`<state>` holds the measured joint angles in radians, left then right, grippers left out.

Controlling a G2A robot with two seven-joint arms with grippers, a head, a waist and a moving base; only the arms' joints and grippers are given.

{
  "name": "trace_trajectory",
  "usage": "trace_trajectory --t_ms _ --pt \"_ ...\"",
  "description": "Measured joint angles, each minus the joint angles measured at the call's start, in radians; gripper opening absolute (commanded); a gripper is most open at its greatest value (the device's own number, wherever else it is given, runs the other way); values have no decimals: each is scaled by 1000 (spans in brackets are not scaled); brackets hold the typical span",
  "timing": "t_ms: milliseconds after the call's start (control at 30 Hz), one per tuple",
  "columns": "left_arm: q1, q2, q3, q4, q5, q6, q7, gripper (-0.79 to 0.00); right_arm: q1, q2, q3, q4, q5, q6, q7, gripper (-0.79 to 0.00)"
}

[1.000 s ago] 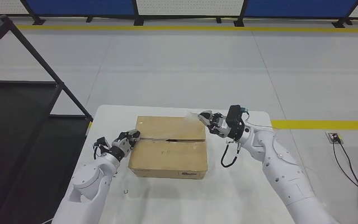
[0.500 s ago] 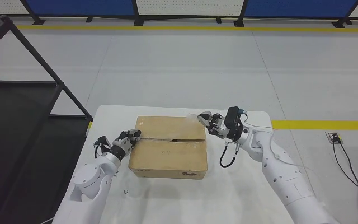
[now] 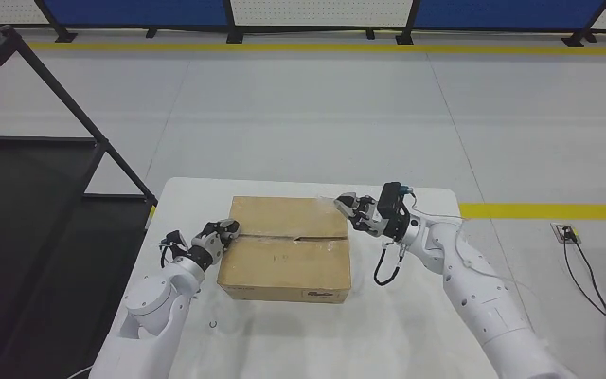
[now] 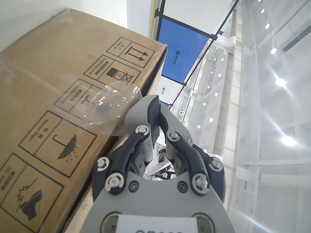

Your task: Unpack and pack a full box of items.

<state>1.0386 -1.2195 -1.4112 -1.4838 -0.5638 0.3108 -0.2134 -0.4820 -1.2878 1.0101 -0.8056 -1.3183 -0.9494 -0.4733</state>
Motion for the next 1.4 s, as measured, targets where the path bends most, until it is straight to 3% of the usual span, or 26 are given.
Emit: trace_trajectory --t_ms 300,500,767,833,1167,1233,1333,1400 --pt "0 -1 4 -5 11 5 -1 -785 0 5 0 5 -22 -9 -13 -502" --pt "1 -2 5 -5 16 12 -1 -785 -4 10 8 5 -31 -8 -24 -471" --pt "-1 -3 6 0 22 20 -3 -785 -18 20 22 -8 -39 -15 -32 -397" --pt "-2 -3 6 0 23 22 -3 -785 -21 22 24 -10 -40 -16 -31 -277" --pt "-2 -4 3 1 26 24 -3 -785 -31 29 35 -19 -38 -12 -32 -246" --pt "-2 -4 2 3 26 24 -4 -785 -34 31 37 -21 -38 -12 -34 -225" --pt "-2 -4 2 4 26 25 -4 -785 -38 33 40 -24 -37 -12 -36 -132" --pt "-2 -4 2 5 27 25 -4 -785 -40 35 43 -26 -37 -12 -36 -123"
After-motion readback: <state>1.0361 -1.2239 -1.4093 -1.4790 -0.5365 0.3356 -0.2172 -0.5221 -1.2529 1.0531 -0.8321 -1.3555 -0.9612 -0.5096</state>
